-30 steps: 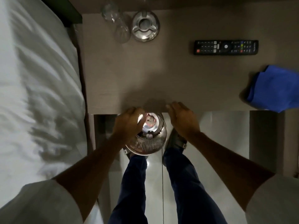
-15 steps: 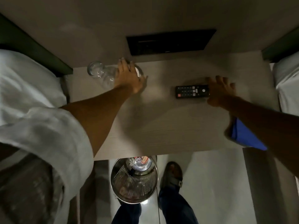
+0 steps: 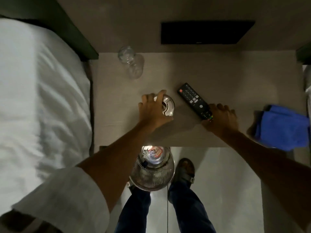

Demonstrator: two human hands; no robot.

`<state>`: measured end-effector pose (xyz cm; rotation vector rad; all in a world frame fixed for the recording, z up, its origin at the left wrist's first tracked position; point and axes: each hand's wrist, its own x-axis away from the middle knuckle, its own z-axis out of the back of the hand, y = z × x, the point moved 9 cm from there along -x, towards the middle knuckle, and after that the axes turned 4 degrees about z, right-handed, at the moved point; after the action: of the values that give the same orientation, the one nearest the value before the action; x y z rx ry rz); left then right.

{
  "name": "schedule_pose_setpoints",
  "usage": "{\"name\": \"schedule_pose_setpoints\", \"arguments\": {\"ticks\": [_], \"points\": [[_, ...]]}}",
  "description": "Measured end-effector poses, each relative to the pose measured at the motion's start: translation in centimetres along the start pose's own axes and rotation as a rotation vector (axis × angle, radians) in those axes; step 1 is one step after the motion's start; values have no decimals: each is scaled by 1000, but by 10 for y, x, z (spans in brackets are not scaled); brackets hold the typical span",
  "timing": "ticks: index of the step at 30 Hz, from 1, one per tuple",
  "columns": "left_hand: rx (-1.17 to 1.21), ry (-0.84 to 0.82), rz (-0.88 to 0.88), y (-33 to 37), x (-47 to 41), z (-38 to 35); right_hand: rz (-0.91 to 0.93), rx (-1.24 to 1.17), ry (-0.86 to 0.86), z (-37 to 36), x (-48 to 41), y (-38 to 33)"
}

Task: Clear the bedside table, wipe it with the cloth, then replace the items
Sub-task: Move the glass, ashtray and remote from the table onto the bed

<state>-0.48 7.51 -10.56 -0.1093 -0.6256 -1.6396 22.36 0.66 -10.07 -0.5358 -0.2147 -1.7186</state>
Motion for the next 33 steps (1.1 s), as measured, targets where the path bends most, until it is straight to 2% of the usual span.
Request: {"name": "schedule_pose_setpoints", "arguments": {"ticks": [4,7,10,12,14,18,21,23,26,28,30,31,33], "points": [[79,177,109,-42,51,41,37,-206,93,10,24,-66],[180,331,174,-79,92,97,116,-373,217,41,34,-131],[161,575,231,-131,137,171,226,-499,373,81,40,-209],[101,749,292,-184,178,221,362,-562,430,105,45,-286],[35,861,418,-242,219,253,566,-561,416,118,57,-372],[14,903,734,-347,285,269,898,-410,379,107,91,-515],[62,822,789,-390,305,253,1022,-217,312,70,108,-572],[112,734,774,-402,306,238,1052,-187,314,55,109,-582],[60,705,787,-405,304,232,1008,-379,419,69,94,-551],[14,742,680,-388,285,244,851,-400,556,89,63,-499],[50,797,513,-356,251,257,639,-226,608,105,17,-438],[56,821,425,-334,230,264,512,-104,554,110,-12,-409],[41,851,249,-279,186,273,279,94,341,113,-65,-355]]}}
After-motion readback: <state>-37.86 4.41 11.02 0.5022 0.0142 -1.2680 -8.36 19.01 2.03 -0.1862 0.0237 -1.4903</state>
